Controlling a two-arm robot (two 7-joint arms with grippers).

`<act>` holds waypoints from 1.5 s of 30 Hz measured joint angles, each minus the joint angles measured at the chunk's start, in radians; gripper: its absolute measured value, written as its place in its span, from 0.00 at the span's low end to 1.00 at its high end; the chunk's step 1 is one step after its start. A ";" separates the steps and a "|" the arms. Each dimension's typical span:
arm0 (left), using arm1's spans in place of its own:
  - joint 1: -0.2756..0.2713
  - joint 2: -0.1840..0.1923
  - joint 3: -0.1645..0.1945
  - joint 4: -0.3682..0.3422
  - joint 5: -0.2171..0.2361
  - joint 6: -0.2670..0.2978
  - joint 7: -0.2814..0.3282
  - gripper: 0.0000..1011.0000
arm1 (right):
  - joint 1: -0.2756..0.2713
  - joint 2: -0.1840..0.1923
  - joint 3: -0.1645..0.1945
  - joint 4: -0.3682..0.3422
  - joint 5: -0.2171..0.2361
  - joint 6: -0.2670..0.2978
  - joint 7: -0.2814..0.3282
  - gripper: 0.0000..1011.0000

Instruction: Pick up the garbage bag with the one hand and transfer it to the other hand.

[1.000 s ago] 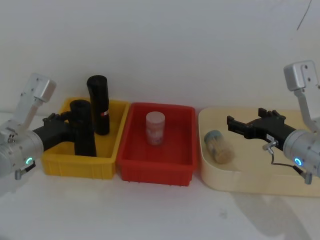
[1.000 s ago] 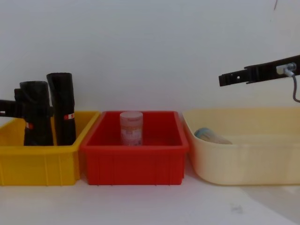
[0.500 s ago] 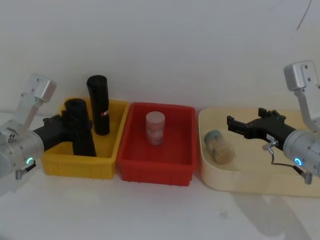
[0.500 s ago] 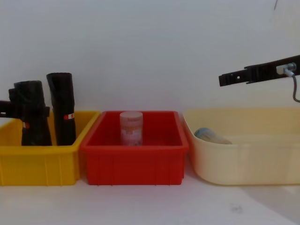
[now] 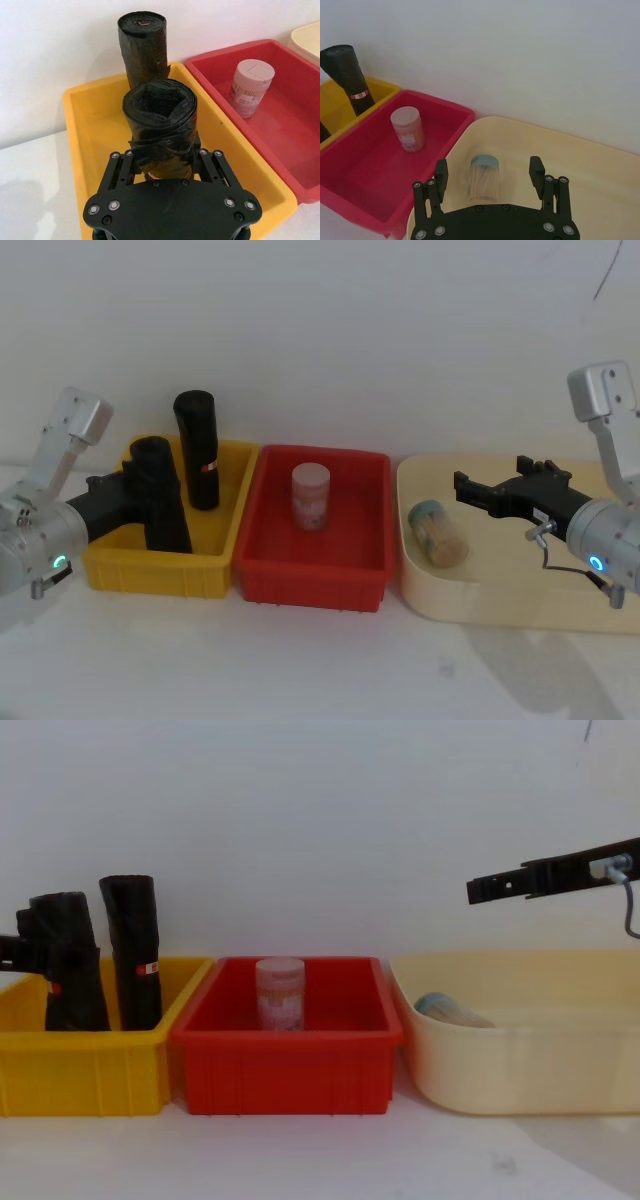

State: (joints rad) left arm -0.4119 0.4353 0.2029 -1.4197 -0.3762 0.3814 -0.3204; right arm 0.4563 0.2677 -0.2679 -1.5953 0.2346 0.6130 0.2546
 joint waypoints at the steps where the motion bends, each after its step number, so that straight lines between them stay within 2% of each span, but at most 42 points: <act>1: 0.000 0.000 0.000 0.000 0.000 0.000 0.000 0.49 | 0.000 0.000 0.000 0.000 0.000 0.000 0.000 0.99; 12: -0.002 0.001 0.002 0.001 0.000 -0.004 0.001 0.44 | 0.000 0.000 0.000 0.000 0.000 0.000 0.000 0.99; 25: -0.012 0.018 0.017 -0.021 0.017 -0.065 -0.015 0.40 | 0.000 0.000 0.000 0.000 0.000 0.000 0.000 0.99; 36: -0.032 0.043 0.029 -0.054 0.016 -0.119 -0.065 0.40 | 0.000 0.000 0.000 0.000 0.000 0.000 0.000 0.99; 45: -0.074 0.040 0.056 -0.047 0.006 -0.140 -0.110 0.40 | 0.000 0.000 0.000 0.000 0.000 0.000 0.000 0.99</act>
State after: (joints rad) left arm -0.4864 0.4755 0.2588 -1.4667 -0.3700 0.2411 -0.4300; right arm 0.4563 0.2678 -0.2679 -1.5953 0.2346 0.6130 0.2547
